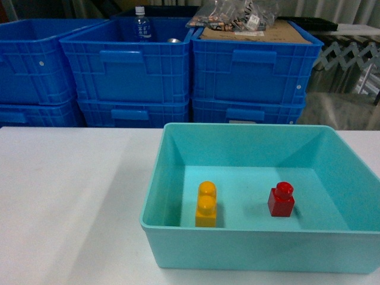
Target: Pick red block from blue box to shelf
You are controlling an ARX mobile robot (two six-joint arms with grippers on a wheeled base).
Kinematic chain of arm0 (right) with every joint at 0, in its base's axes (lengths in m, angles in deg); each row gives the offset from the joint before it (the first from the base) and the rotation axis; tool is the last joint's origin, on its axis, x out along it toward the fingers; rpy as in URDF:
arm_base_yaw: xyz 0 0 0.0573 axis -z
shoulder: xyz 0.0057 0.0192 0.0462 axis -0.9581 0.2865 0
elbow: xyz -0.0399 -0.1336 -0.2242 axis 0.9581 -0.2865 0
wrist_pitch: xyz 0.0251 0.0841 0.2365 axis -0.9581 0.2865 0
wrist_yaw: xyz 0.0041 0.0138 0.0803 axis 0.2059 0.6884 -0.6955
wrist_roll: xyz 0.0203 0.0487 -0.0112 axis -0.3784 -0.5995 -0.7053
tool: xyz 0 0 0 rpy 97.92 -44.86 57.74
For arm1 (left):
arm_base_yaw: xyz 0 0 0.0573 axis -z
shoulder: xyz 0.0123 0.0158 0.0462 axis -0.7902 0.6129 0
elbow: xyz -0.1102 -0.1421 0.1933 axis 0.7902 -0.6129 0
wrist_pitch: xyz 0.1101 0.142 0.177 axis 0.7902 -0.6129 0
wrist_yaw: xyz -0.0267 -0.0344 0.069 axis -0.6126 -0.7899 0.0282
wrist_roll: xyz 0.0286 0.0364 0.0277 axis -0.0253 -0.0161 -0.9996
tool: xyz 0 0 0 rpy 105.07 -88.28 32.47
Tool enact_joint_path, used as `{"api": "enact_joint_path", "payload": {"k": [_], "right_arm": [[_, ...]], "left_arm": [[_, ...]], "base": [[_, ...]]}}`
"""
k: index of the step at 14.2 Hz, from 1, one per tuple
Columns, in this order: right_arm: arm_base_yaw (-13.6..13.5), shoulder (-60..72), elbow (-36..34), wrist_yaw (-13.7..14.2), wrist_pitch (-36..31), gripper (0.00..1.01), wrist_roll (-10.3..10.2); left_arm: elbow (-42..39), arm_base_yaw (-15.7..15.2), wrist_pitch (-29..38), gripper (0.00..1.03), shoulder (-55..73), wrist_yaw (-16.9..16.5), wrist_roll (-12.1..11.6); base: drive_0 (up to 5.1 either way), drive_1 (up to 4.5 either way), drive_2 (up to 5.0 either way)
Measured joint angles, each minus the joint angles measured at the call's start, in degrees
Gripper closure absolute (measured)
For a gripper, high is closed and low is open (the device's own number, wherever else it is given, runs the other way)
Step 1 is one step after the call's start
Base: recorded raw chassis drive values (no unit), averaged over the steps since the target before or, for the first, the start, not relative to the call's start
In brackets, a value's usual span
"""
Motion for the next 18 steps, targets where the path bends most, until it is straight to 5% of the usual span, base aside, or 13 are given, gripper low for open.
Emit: {"api": "enact_joint_path", "payload": {"k": [18], "right_arm": [[0.0,0.0,0.0,0.0,0.0,0.03,0.0]], "left_arm": [[0.0,0.0,0.0,0.05,0.0,0.0,0.0]], "base": [[0.0,0.00,0.0]]}}
